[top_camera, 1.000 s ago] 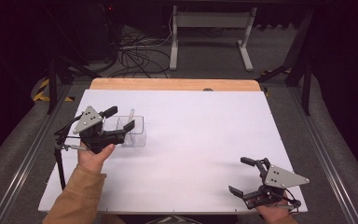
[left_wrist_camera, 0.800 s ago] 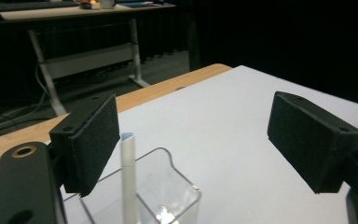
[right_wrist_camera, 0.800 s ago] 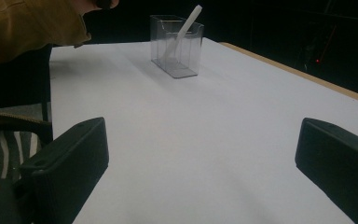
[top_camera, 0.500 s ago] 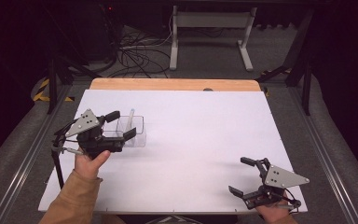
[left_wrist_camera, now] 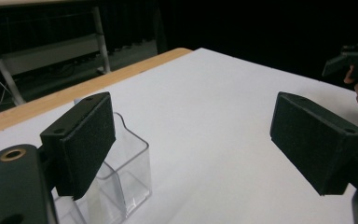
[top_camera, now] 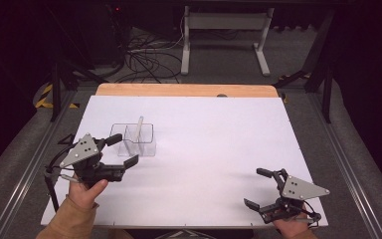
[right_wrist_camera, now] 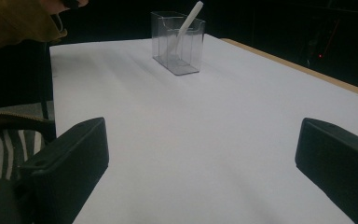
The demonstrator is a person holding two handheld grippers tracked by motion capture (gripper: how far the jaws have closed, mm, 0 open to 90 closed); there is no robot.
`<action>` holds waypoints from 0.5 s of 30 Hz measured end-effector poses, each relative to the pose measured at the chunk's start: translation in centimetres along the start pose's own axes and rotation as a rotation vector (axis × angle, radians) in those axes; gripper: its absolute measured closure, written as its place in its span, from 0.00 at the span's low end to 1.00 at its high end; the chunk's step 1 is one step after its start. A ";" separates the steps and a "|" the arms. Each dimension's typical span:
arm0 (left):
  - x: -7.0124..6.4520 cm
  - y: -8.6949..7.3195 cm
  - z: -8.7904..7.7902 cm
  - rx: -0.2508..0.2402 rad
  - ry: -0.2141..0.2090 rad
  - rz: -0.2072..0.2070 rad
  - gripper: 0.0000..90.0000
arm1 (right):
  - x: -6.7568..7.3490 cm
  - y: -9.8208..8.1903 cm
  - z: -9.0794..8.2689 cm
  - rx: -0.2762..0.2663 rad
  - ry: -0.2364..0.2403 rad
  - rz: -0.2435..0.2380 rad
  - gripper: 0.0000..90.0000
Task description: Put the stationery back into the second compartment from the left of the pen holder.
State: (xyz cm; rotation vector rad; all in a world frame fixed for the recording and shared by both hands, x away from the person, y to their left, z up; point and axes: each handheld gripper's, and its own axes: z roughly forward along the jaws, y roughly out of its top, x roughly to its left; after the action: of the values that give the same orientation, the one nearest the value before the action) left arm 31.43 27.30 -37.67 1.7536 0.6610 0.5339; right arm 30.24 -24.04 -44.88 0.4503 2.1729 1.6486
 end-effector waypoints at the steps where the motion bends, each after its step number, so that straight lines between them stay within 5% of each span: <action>1: -0.1 -0.2 -0.1 0.008 0.004 0.009 0.16 | 0.0 0.0 0.0 0.000 0.000 0.000 0.04; 8: -0.4 -2.4 -0.7 0.001 -0.043 -0.017 0.17 | 0.0 0.0 0.0 -0.009 0.004 -0.001 0.03; 15: -0.6 -4.1 -0.8 0.037 -0.014 0.013 0.17 | 0.0 0.0 0.0 -0.006 0.006 0.000 0.03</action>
State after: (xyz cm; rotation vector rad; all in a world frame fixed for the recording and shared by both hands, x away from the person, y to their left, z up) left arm 29.86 28.32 -41.44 1.7959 0.6537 0.5206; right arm 30.23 -24.01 -44.91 0.4440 2.1718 1.6585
